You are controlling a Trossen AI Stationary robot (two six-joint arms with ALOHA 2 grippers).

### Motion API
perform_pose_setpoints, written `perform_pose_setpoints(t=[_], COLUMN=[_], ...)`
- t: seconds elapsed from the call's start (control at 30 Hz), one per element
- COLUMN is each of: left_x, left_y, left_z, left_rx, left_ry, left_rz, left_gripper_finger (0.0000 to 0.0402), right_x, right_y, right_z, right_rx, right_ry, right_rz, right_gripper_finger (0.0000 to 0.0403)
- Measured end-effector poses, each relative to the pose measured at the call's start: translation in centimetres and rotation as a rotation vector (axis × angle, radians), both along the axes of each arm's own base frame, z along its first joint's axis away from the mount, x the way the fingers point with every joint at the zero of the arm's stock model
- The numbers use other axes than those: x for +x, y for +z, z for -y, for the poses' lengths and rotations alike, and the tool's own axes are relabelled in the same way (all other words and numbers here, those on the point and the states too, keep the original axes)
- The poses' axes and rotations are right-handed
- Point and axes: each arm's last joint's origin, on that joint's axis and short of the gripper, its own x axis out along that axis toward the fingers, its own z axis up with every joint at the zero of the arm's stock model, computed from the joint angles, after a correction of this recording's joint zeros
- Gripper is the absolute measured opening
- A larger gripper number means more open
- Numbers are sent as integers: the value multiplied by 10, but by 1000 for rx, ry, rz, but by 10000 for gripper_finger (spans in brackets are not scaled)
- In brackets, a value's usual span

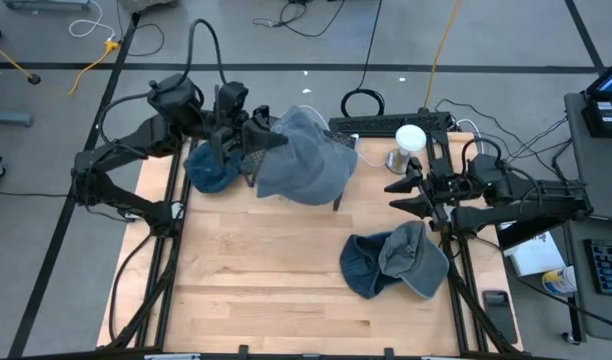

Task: Pick & Place hat
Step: Stack the gray cap on the gray cap on the shelf

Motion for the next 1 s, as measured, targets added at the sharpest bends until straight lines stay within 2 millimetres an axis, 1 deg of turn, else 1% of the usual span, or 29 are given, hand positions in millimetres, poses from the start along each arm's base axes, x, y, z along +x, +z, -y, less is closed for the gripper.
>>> perform_pose_setpoints(t=[0.2,0.33,0.57,0.77,1.0], left_x=[-9,-14,-22,-12,13], left_y=[-7,-14,-15,-27,-44], left_z=[-23,-39,-56,-76,-101], left_rx=[86,104,191,235,267], left_ry=[-2,25,19,20,29], left_rz=[-83,-142,-121,-136,-139], left_gripper_finger=[4,4,4,4,4], right_x=[0,0,-1,0,-1], right_y=[0,2,5,5,5], right_z=[-1,-1,-1,-1,-1], right_rx=[9,7,5,-4,-19], right_ry=[22,20,19,18,16], right_rz=[3,18,52,53,55], right_gripper_finger=[177,176,176,176,176])
